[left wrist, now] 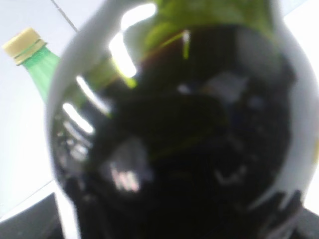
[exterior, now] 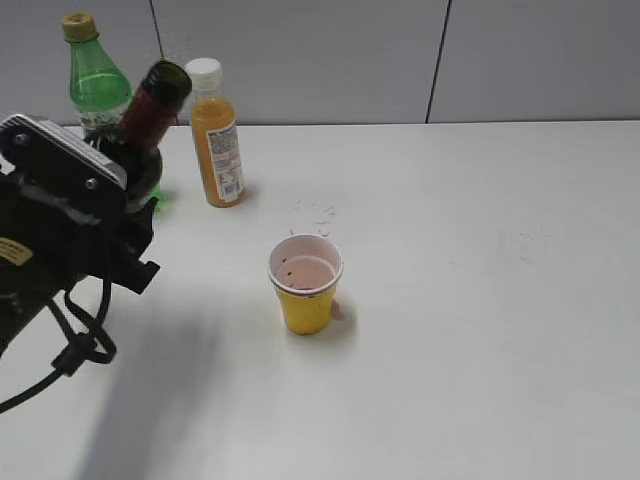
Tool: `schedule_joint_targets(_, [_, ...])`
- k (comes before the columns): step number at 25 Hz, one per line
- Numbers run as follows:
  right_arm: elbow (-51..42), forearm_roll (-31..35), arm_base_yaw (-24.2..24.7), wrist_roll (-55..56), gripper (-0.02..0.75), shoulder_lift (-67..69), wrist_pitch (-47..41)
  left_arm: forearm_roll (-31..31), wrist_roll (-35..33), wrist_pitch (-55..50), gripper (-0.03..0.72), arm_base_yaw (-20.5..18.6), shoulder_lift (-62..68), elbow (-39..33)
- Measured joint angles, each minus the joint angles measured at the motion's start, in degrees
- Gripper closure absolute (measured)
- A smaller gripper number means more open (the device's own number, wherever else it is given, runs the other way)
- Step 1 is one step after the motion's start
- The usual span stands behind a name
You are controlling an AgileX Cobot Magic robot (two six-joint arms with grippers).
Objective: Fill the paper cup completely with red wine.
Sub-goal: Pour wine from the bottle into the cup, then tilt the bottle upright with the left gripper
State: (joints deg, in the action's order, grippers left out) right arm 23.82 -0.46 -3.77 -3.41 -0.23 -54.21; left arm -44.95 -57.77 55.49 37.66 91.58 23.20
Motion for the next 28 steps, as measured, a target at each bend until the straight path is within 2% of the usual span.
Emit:
schedule_joint_targets(5, [0.00, 0.00, 0.00, 0.00, 0.148, 0.00, 0.00, -2.81, -9.00, 0.43, 0.134, 2.45, 2.08, 2.31])
schedule_joint_targets(10, [0.00, 0.00, 0.00, 0.04, 0.148, 0.00, 0.00, -4.06, -16.71, 1.11, 0.134, 2.66, 4.06, 2.84])
schedule_joint_targets(14, [0.00, 0.00, 0.00, 0.04, 0.148, 0.00, 0.00, -5.88, -20.40, 1.07, 0.134, 3.05, 4.66, 3.97])
schedule_joint_targets(28, [0.00, 0.00, 0.00, 0.04, 0.148, 0.00, 0.00, -6.15, -32.17, 3.80, 0.134, 3.18, 8.08, 6.75])
